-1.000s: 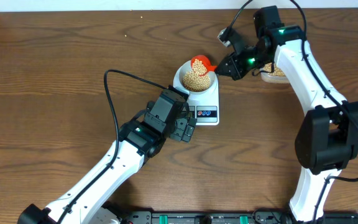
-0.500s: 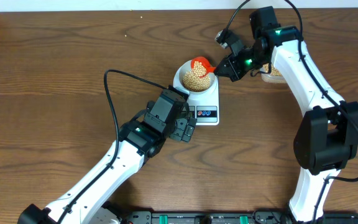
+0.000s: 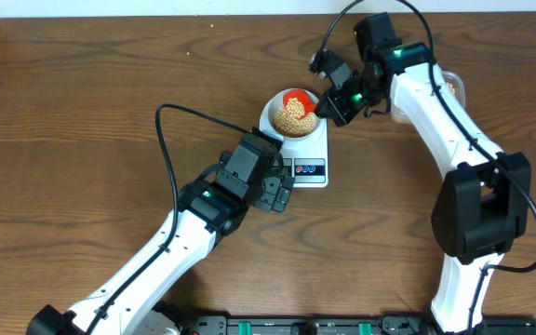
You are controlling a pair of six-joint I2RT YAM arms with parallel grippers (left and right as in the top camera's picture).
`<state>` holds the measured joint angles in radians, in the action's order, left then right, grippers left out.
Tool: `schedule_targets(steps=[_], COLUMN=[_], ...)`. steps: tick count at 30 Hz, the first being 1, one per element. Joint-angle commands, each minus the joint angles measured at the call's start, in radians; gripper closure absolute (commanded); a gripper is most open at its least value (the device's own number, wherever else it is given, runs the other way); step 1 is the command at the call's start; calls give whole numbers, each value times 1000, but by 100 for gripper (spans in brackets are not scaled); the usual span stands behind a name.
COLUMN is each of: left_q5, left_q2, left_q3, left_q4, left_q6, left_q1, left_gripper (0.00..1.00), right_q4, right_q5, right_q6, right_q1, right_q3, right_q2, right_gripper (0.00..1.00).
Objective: Scoop item into bowl and weigh 50g on scale
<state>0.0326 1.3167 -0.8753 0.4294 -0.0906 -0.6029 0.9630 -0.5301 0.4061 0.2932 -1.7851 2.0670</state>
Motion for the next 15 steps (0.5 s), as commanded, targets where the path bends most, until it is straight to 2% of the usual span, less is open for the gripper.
schedule_targets(steps=[1, 15], left_q5=[9, 9], left_q2=[3, 3], left_q3=[10, 10], left_q4=[0, 0], left_q6=[-1, -1], left_q1=[5, 5], left_gripper=[2, 2], right_q4=[-4, -4], right_q5=[48, 113], right_q6=[14, 30], right_q1=[19, 42], right_q3=[-27, -42], right_q2=[-21, -24], right_gripper=[99, 99])
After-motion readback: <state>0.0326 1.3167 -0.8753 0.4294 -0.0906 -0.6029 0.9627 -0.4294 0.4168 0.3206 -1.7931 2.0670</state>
